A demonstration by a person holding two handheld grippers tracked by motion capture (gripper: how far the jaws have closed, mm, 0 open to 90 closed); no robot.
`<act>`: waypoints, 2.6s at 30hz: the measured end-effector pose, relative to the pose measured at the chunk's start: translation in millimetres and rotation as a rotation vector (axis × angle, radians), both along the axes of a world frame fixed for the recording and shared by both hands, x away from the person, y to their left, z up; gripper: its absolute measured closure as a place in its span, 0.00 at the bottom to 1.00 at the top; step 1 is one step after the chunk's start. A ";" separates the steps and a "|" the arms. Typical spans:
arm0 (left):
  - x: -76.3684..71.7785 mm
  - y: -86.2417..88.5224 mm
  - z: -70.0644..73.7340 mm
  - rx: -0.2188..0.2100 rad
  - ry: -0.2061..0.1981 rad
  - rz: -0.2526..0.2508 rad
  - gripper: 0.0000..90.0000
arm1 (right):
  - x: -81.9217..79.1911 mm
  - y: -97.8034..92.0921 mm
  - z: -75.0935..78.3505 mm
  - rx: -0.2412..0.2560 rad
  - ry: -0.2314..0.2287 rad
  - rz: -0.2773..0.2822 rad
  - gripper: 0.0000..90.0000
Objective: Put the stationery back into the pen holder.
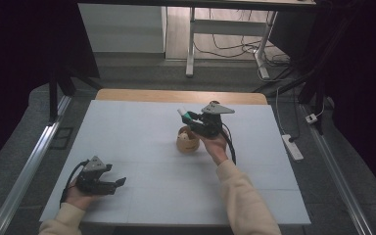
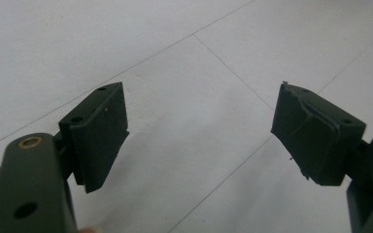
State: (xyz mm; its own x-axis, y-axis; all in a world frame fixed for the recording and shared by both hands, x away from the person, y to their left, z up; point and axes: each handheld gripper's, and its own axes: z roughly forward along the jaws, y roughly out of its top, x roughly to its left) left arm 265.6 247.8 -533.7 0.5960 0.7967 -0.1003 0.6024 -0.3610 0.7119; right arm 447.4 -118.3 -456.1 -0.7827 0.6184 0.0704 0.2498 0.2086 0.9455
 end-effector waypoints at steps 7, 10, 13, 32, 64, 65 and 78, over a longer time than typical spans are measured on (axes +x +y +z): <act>0.2 -0.1 -0.2 0.000 0.000 0.000 0.23 | -1.2 -3.3 -2.7 -0.016 0.014 -0.019 0.55; 0.2 -0.8 -0.4 0.002 0.002 -0.002 0.23 | -3.9 -8.0 -2.7 -0.020 0.007 -0.041 0.51; 0.1 -1.1 -0.3 0.002 0.001 -0.004 0.23 | -5.4 -12.5 -2.9 -0.020 0.010 -0.044 0.50; 0.0 -1.4 1.3 -0.004 -0.008 -0.002 0.23 | -30.2 -38.5 4.1 -0.073 0.015 0.016 0.47; 1.8 -6.8 5.0 -0.020 -0.019 -0.022 0.22 | -96.0 -144.5 -25.6 -0.250 0.051 -0.084 0.42; 1.7 -6.9 5.1 -0.021 -0.021 -0.022 0.22 | -98.3 -148.2 -26.8 -0.255 0.052 -0.089 0.41; 1.5 -8.7 5.3 -0.019 -0.023 -0.030 0.22 | -120.5 -197.3 -48.2 -0.308 0.081 -0.155 0.41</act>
State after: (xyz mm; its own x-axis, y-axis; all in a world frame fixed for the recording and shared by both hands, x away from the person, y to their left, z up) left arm 267.1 239.1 -528.3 0.6215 0.7769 -0.1012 0.5753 -0.3649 0.7320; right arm 327.0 -315.6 -504.3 -0.6774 0.7312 -0.0804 0.3722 0.4351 0.8198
